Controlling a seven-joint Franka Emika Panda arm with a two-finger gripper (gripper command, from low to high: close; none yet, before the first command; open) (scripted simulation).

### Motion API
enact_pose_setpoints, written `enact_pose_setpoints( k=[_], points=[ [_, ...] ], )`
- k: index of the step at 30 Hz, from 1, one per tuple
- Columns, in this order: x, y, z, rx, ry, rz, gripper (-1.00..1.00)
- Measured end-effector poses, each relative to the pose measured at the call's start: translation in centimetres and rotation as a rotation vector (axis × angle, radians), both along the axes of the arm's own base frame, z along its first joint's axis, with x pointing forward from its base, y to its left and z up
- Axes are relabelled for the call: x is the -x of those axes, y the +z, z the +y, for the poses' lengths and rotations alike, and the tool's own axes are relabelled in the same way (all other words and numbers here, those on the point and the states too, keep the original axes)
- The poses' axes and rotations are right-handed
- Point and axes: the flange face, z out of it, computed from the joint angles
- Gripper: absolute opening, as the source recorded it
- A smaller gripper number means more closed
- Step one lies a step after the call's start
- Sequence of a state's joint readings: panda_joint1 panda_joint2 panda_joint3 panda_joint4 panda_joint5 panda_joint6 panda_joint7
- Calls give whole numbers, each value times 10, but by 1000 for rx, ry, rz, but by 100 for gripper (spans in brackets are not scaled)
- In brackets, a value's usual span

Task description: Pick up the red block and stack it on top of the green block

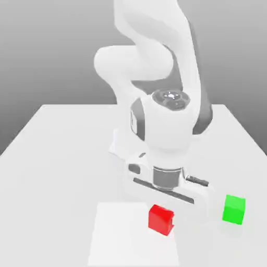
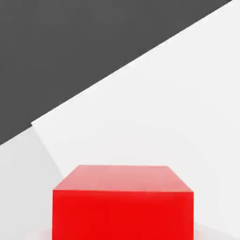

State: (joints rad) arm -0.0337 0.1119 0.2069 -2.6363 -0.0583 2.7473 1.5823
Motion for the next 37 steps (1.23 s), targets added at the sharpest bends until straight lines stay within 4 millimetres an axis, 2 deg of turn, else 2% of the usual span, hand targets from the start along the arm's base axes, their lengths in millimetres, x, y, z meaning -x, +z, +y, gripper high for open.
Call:
enact_pose_setpoints(
  k=[10, 21, 23, 27, 28, 33, 34, 37],
  points=[
    [26, 19, 94, -4, -219, 0, -100],
    [77, 36, 184, -2, -483, 1, -100],
    [84, 30, 194, -2, -510, 0, -100],
    [80, -10, 192, -2, -538, -1, -100],
    [81, -20, 191, -1, -538, 0, 100],
    [81, -20, 191, -1, -538, 0, 100],
    [82, -26, 191, -1, -537, 1, 100],
    [80, -6, 191, 0, -539, -1, 100]
  ],
)
